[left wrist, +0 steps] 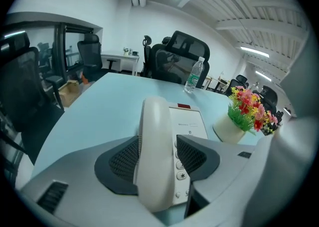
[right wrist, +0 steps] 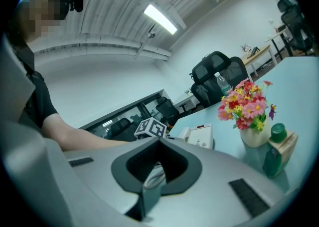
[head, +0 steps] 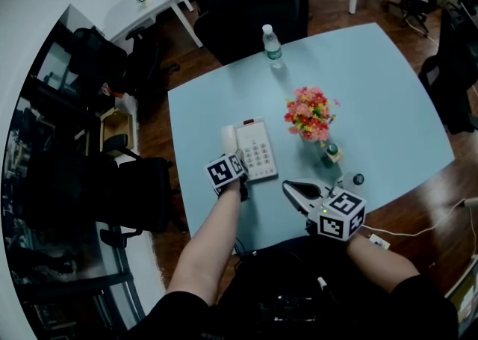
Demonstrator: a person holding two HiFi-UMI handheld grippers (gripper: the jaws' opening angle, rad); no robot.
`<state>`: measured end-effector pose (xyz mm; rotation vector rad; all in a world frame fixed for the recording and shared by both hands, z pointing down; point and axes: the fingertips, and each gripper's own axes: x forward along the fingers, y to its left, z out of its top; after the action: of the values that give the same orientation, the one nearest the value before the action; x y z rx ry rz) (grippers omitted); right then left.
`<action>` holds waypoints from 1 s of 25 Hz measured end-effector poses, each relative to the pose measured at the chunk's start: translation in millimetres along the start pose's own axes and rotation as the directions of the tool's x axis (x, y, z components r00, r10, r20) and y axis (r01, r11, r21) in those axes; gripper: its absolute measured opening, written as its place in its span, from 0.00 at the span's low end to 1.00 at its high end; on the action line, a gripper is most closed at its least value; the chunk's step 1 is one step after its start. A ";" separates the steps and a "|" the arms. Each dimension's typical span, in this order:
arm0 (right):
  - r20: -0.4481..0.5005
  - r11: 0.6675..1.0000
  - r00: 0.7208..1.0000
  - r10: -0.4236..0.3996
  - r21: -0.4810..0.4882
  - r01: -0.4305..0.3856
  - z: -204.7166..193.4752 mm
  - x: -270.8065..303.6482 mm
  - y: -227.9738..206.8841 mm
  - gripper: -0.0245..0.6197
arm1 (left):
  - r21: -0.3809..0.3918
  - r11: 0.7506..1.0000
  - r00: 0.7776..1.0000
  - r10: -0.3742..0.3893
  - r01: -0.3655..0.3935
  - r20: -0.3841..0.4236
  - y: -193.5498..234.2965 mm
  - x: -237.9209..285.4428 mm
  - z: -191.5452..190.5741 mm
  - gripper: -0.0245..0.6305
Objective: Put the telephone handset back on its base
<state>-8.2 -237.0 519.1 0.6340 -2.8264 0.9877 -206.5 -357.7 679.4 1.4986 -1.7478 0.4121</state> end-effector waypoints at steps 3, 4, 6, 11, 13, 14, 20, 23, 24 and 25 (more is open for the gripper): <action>0.000 1.000 1.000 0.002 -0.002 -0.002 0.5 0.5 2.0 0.05 | -0.004 1.000 1.000 -0.016 0.016 0.013 1.3 -8.7 3.8 0.40; 0.001 1.000 1.000 0.003 -0.004 -0.003 0.6 0.5 3.0 0.05 | -0.007 1.000 1.000 -0.025 0.026 0.015 1.5 -11.3 4.0 0.40; 0.003 1.000 1.000 0.004 -0.007 -0.004 0.1 0.7 5.7 0.05 | -0.015 0.999 0.999 -0.046 0.047 0.026 1.1 -17.4 4.4 0.40; 0.004 1.000 1.000 0.007 -0.014 -0.007 -4.0 4.1 15.4 0.05 | -0.066 0.989 0.989 -0.124 0.130 0.085 -0.4 -38.7 7.6 0.40; 0.006 1.000 1.000 0.013 -0.021 -0.013 -5.5 7.3 23.4 0.05 | -0.076 0.987 0.985 -0.129 0.138 0.112 6.0 -52.9 9.7 0.40; 0.009 1.000 1.000 0.017 -0.023 -0.017 -5.9 9.1 27.4 0.05 | -0.073 0.987 0.983 -0.132 0.141 0.125 9.4 -60.9 10.9 0.39; 0.036 0.999 0.999 0.012 -0.030 -0.011 -6.1 17.7 49.6 0.05 | 0.029 0.975 0.958 -0.221 0.219 0.181 9.6 -121.6 13.6 0.23; 0.048 1.000 0.999 -0.007 -0.030 0.008 -11.1 15.6 59.6 0.05 | 0.053 0.960 0.939 -0.280 0.275 0.200 5.8 -155.3 7.4 0.04; 0.048 0.999 0.999 -0.016 -0.032 0.018 -14.9 13.8 62.5 0.05 | 0.053 0.952 0.930 -0.307 0.303 0.201 4.1 -166.4 1.7 0.04; 0.047 0.999 0.999 -0.027 -0.036 0.029 -19.4 11.8 65.4 0.05 | 0.049 0.942 0.921 -0.334 0.331 0.201 2.8 -178.0 -5.1 0.04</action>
<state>-46.8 -183.2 499.0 0.6992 -2.8597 0.9269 -207.5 -231.7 553.6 1.8644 -1.6004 0.0949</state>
